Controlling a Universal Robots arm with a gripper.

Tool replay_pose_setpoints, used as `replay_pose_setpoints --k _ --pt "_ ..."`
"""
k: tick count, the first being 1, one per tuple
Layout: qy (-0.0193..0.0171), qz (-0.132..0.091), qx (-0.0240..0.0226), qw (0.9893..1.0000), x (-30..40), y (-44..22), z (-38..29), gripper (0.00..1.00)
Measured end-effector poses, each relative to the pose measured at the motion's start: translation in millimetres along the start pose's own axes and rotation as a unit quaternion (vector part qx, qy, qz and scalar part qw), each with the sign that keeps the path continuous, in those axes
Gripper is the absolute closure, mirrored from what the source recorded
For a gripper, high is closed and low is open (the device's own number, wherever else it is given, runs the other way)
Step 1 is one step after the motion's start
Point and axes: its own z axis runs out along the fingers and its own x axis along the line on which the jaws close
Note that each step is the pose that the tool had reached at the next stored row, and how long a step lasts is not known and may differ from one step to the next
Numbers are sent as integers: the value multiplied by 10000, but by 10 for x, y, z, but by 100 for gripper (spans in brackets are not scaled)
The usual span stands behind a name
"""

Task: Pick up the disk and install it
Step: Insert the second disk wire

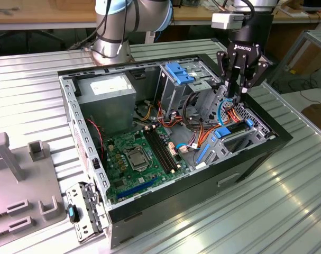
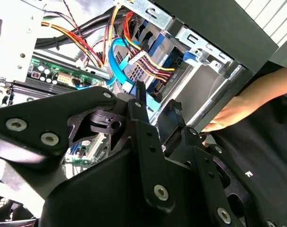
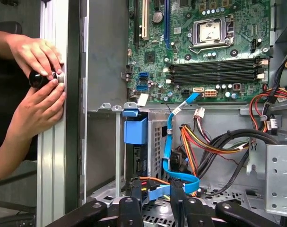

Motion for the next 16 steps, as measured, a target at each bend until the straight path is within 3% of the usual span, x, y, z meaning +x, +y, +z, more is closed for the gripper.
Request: replay_pose_setpoints --k 6,9,13,16 --pt "15 1 -1 10000 -2 -4 6 64" --pt "15 0 0 10000 -2 -5 6 83" --pt "14 1 0 10000 10 -5 12 84" --pt "-17 0 1 10000 81 -4 42 84"
